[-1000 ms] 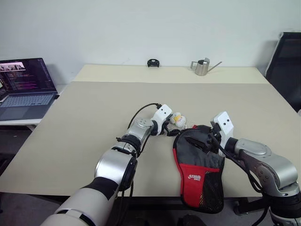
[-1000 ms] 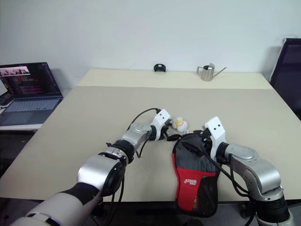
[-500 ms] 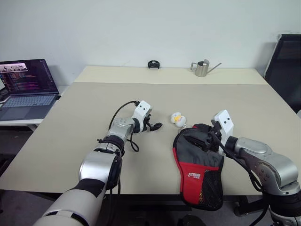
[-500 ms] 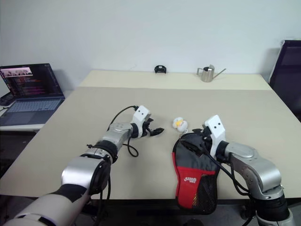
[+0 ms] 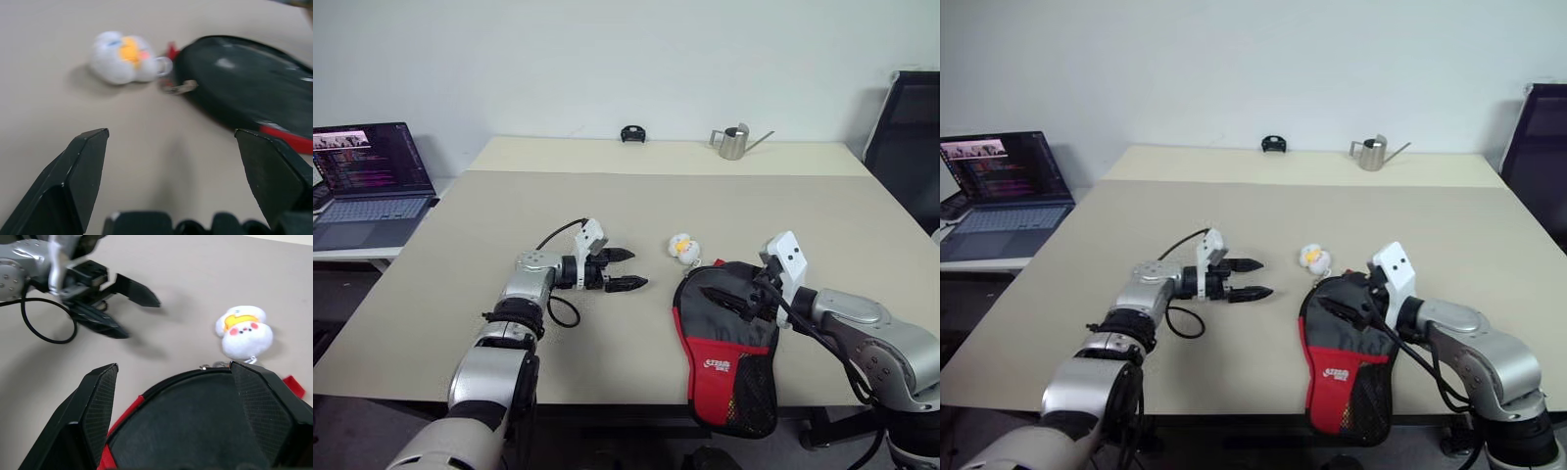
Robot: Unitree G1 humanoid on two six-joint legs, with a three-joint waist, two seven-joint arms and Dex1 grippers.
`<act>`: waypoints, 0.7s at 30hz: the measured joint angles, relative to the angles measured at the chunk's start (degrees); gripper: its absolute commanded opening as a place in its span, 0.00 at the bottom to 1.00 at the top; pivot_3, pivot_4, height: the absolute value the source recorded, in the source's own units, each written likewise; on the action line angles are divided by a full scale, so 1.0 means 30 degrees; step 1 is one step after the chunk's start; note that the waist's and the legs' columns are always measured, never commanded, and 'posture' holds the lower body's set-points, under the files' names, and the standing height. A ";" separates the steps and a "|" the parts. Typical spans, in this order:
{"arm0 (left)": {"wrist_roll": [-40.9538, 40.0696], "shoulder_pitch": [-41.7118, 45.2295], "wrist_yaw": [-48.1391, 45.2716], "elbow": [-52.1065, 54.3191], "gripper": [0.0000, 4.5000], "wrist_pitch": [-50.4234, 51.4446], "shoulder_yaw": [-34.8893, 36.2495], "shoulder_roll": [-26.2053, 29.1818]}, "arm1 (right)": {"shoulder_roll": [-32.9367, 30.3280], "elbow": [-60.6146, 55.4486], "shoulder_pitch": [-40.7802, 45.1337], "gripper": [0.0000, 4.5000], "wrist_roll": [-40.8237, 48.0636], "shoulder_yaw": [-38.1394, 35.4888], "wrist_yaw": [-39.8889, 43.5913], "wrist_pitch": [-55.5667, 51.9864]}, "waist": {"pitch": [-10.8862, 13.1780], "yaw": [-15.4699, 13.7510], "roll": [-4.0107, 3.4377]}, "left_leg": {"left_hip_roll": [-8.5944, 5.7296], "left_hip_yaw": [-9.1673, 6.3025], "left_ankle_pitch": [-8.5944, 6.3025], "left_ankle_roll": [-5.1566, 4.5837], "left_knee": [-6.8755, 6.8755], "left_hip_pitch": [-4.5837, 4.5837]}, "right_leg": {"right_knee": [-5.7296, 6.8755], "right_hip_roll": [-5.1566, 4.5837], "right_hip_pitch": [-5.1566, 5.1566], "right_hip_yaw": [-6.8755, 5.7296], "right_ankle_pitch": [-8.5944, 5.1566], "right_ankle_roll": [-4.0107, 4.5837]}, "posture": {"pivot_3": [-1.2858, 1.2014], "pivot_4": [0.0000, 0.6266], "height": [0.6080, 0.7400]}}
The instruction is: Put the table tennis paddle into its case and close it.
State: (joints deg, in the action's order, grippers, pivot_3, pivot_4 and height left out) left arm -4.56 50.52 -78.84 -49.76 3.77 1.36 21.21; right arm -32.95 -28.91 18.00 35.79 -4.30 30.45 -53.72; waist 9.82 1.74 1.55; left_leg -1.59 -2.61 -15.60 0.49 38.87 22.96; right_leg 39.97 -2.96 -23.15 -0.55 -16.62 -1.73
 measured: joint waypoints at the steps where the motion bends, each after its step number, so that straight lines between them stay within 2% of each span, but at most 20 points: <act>1: -0.0171 -0.0266 -0.0279 0.0779 1.00 0.0434 -0.0055 0.0098 | -0.0047 -0.0010 -0.0121 0.88 0.0046 -0.0094 -0.0006 -0.0017 | 0.0000 -0.0005 0.0000 | 0.0001 -0.0002 0.0000 0.0000 0.0000 -0.0001 | 0.0002 0.0000 0.0003 0.0001 0.0000 0.0000 | 0.52 0.24 1.00; 5: -0.1143 -0.1730 -0.0651 0.4900 1.00 0.2624 -0.0383 0.0756 | -0.0309 0.0016 -0.0496 0.88 0.0045 -0.0180 -0.0035 -0.0095 | -0.0001 0.0001 -0.0001 | 0.0005 -0.0014 0.0000 0.0000 0.0001 -0.0004 | 0.0002 -0.0001 0.0008 0.0015 0.0000 0.0001 | 0.52 0.24 1.00; 8: -0.1544 -0.2262 -0.0576 0.6651 1.00 0.3532 -0.0464 0.1033 | -0.0614 0.0343 -0.0563 0.88 -0.0284 -0.0206 -0.0103 -0.0083 | -0.0001 -0.0021 -0.0002 | 0.0005 -0.0021 0.0000 0.0000 0.0005 -0.0008 | 0.0002 -0.0001 0.0020 0.0007 0.0000 0.0001 | 0.52 0.24 1.00; 9: -0.1651 -0.2422 -0.0553 0.7153 1.00 0.3797 -0.0580 0.1158 | -0.0656 0.0566 -0.0585 0.96 -0.0328 -0.0226 -0.0126 -0.0070 | -0.0001 -0.0021 -0.0002 | 0.0005 -0.0022 0.0000 0.0000 0.0005 -0.0009 | 0.0002 -0.0001 0.0021 0.0007 0.0000 0.0001 | 0.52 0.24 1.00; 10: -0.1841 -0.2557 -0.0529 0.7587 1.00 0.4063 -0.0702 0.1241 | -0.0681 0.0790 -0.0626 1.00 -0.0411 -0.0243 -0.0145 -0.0066 | -0.0001 -0.0021 -0.0002 | 0.0005 -0.0024 0.0000 0.0000 0.0005 -0.0007 | 0.0002 -0.0001 0.0021 0.0006 0.0000 0.0001 | 0.52 0.24 1.00; 21: -0.2358 -0.2979 0.0105 0.8804 1.00 0.4649 -0.1130 0.1823 | -0.0712 0.3012 -0.0468 1.00 -0.1962 -0.0248 -0.0592 0.0440 | -0.0001 -0.0021 -0.0002 | 0.0005 -0.0022 0.0000 -0.0001 0.0004 -0.0008 | -0.0001 -0.0001 0.0022 0.0005 0.0000 0.0002 | 0.52 0.24 1.00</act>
State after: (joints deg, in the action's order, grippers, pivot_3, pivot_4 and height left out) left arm -11.63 41.59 -78.52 -23.35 17.71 -2.03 26.68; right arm -35.08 -19.88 16.60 29.91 -5.05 28.67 -52.40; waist 9.82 1.68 1.55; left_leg -1.57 -2.68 -15.60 0.49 38.88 22.94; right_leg 39.97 -2.96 -23.09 -0.54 -16.62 -1.72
